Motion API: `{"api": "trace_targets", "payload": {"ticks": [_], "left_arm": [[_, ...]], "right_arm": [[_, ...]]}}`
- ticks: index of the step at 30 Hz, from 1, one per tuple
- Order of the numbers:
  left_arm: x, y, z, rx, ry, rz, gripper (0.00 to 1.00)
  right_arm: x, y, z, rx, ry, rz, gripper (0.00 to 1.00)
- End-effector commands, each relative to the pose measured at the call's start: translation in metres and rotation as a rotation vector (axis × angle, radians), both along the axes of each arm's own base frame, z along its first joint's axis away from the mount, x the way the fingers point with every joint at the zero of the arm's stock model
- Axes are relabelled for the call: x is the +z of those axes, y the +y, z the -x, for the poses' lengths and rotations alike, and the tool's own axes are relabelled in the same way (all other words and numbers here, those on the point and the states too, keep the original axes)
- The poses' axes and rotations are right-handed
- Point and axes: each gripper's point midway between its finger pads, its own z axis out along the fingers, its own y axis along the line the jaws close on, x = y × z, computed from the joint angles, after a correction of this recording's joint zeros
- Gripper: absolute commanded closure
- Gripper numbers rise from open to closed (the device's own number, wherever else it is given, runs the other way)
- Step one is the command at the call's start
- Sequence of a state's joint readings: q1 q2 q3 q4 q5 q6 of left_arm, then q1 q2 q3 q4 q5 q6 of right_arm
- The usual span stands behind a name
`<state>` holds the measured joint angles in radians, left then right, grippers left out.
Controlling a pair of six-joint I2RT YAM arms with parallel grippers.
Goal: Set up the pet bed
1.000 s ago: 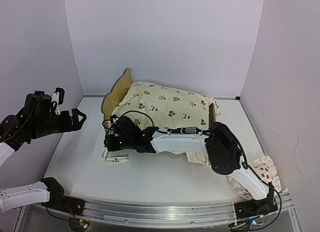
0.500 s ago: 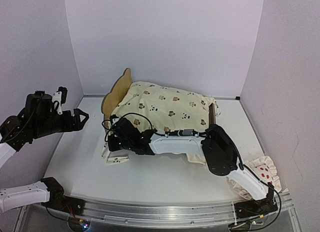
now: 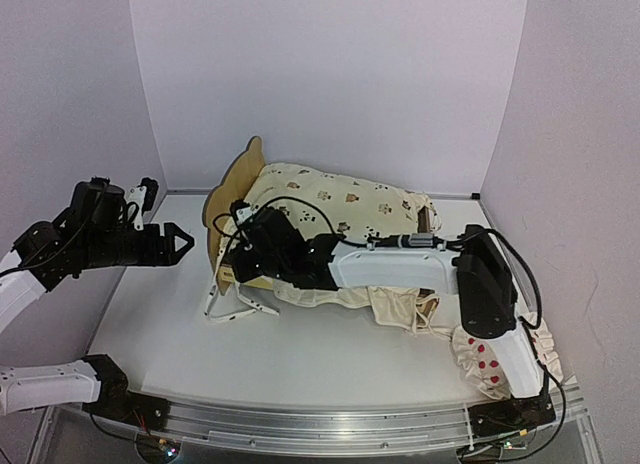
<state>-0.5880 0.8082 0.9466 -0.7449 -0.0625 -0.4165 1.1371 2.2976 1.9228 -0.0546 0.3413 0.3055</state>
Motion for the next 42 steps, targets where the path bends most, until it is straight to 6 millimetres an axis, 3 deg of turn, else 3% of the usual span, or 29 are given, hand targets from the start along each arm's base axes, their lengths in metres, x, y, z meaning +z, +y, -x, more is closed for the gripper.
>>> {"api": "trace_targets", "payload": {"ticks": [1, 10, 19, 30, 42], "left_arm": [[0.035, -0.023, -0.008, -0.077, -0.055, 0.088, 0.19], [0.03, -0.052, -0.022, -0.137, 0.011, 0.121, 0.36], [0.024, -0.115, -0.027, -0.183, 0.023, 0.007, 0.45], [0.018, -0.14, -0.066, -0.145, -0.003, -0.055, 0.52], [-0.009, -0.174, -0.091, -0.205, 0.0, -0.105, 0.58]], "right_arm": [[0.09, -0.034, -0.032, -0.056, -0.122, -0.085, 1.0], [0.141, -0.077, -0.068, -0.1, -0.18, -0.119, 1.0], [0.163, -0.121, -0.087, -0.128, -0.197, -0.104, 1.0], [0.149, -0.186, -0.09, -0.151, -0.116, -0.063, 1.0], [0.134, -0.214, -0.063, -0.101, 0.012, -0.043, 1.0]]}}
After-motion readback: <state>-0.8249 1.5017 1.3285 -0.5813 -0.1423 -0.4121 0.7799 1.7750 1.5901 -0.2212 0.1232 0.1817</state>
